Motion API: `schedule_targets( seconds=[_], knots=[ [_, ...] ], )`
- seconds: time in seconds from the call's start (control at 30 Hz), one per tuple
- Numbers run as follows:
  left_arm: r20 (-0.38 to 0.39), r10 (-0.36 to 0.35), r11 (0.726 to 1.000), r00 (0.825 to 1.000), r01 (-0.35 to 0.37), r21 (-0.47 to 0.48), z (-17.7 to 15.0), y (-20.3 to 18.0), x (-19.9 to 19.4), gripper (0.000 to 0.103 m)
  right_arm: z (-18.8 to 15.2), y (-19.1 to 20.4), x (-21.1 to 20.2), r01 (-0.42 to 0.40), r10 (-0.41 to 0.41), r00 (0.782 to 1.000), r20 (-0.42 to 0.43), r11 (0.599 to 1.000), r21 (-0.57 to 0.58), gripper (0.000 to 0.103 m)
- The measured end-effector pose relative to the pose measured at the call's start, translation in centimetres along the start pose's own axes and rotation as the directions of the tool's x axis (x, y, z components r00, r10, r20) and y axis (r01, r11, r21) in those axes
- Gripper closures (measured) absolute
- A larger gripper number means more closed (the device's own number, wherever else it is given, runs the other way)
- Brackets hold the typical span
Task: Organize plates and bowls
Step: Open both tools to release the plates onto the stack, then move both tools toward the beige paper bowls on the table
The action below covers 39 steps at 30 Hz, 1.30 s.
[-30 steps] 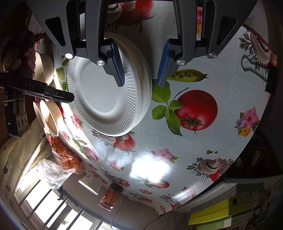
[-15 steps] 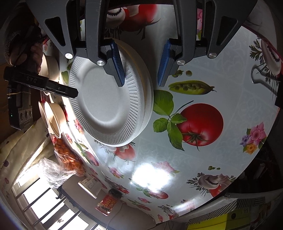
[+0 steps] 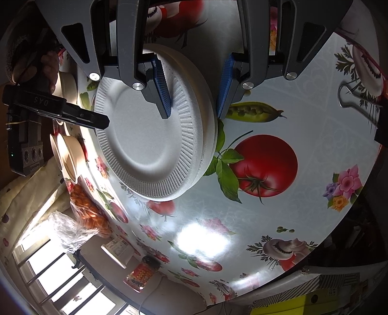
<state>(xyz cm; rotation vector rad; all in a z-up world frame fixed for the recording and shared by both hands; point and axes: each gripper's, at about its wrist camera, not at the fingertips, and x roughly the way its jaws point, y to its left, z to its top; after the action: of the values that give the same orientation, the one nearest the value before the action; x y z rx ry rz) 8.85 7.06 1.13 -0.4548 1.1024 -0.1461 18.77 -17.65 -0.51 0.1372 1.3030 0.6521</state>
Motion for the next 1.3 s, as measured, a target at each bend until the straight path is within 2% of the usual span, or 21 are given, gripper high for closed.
schedule_targets(
  seconds=[0.3, 0.43, 0.63, 0.77, 0.9, 1.03, 1.3],
  knots=[
    [0.0, 0.013, 1.0, 1.0, -0.013, -0.001, 0.1, 0.2, -0.2, 0.063, 0.2, 0.0, -0.1, 0.016, -0.015, 1.0, 0.011, 1.0, -0.012, 0.062],
    [0.016, 0.043, 0.999, 0.999, -0.043, 0.011, 0.3, 0.2, -0.9, 0.063, 0.0, -0.6, -1.2, 0.03, -0.031, 0.998, 0.049, 1.0, 0.002, 0.056],
    [0.083, 0.091, 0.995, 0.992, -0.094, 0.041, 1.1, -1.2, -2.9, 0.063, -0.7, -1.2, -4.1, 0.023, -0.024, 0.992, 0.126, 1.0, 0.01, 0.056],
    [0.123, 0.102, 0.99, 0.987, -0.114, 0.089, 1.5, -3.4, -4.0, 0.063, -1.3, -1.4, -6.9, 0.026, -0.028, 0.981, 0.193, 1.0, 0.01, 0.055],
    [0.14, 0.085, 0.985, 0.987, -0.104, 0.137, 1.6, -5.8, -4.2, 0.063, -2.1, -1.7, -9.0, 0.052, -0.055, 0.97, 0.236, 0.998, 0.017, 0.054],
    [0.135, 0.08, 0.976, 0.988, -0.105, 0.193, 1.5, -8.5, -3.8, 0.063, -3.0, -2.2, -10.5, 0.1, -0.101, 0.96, 0.26, 0.995, 0.018, 0.054],
    [0.096, 0.026, 0.953, 0.995, -0.053, 0.299, 0.7, -14.2, -1.6, 0.063, -5.1, -4.1, -13.1, 0.177, -0.188, 0.928, 0.321, 0.982, 0.062, 0.054]
  ],
)
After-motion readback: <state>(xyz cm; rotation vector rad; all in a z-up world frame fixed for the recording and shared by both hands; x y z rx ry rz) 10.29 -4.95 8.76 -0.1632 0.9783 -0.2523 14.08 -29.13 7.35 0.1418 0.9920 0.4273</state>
